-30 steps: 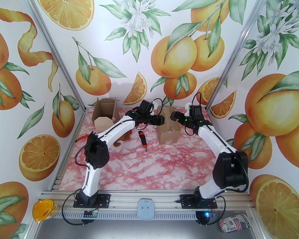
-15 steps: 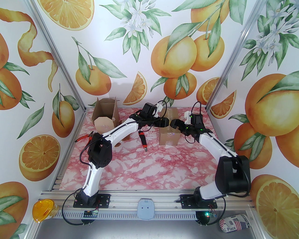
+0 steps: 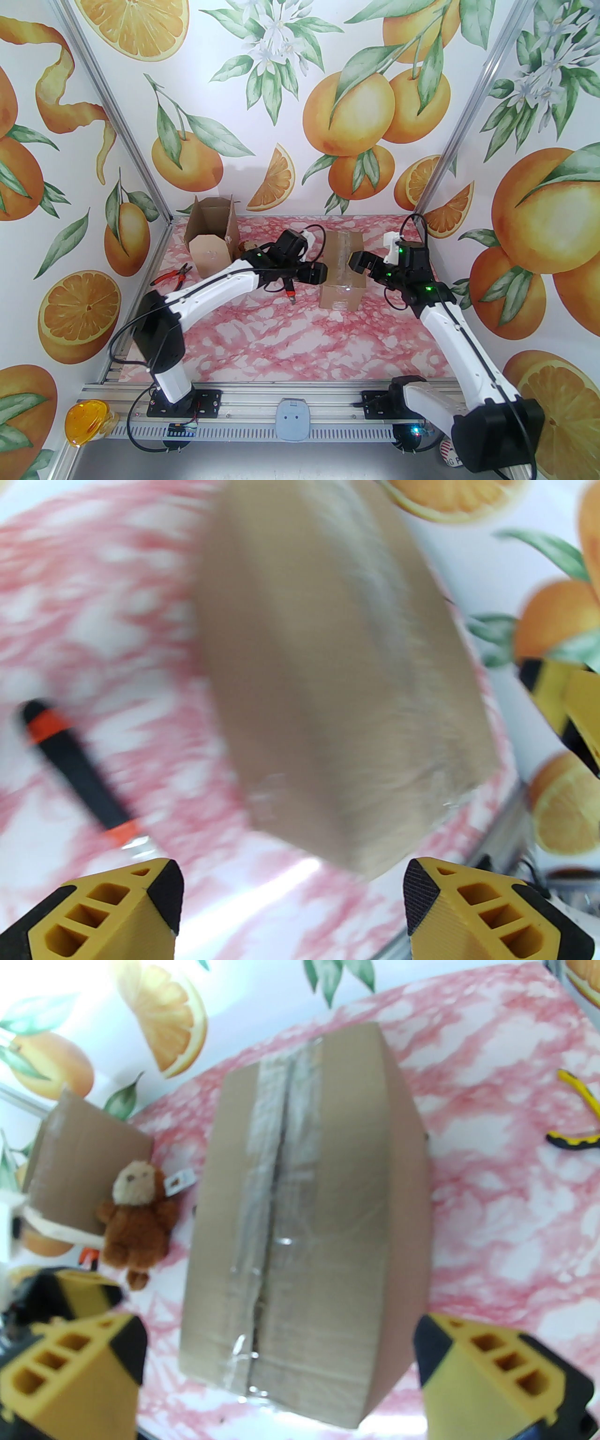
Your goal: Unpack the express box
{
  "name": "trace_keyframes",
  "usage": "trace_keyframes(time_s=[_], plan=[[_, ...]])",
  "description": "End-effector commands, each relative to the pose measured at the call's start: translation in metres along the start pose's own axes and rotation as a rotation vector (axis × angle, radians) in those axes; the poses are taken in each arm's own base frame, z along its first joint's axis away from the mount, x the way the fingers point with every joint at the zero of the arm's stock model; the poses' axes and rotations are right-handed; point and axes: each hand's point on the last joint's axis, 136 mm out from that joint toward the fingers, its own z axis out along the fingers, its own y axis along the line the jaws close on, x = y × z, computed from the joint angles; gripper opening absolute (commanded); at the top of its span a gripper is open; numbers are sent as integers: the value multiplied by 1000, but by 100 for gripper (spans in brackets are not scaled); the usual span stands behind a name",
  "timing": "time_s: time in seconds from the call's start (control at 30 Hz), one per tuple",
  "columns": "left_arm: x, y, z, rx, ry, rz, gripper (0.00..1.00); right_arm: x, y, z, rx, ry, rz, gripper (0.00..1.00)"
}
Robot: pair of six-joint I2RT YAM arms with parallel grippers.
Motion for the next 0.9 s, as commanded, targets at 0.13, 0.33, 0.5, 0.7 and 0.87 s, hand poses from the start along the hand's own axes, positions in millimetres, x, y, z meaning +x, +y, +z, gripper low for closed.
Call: trace_keyframes(time_s=[0.13, 0.33, 0.5, 0.7, 0.87], plan=[[23, 69, 27, -388, 123, -140, 91, 0, -10, 9, 43, 5, 18, 100], [33, 83, 67, -470, 227, -188, 91, -12, 3, 0, 0, -46, -1, 100], [47, 99, 95, -457, 312, -303, 90, -25, 13, -7, -24, -78, -19, 100], [56, 109, 112, -466, 382, -347, 86, -33, 21, -11, -50, -97, -32, 100], [66, 121, 122, -454, 437, -378, 82, -32, 19, -6, -54, -100, -16, 100]])
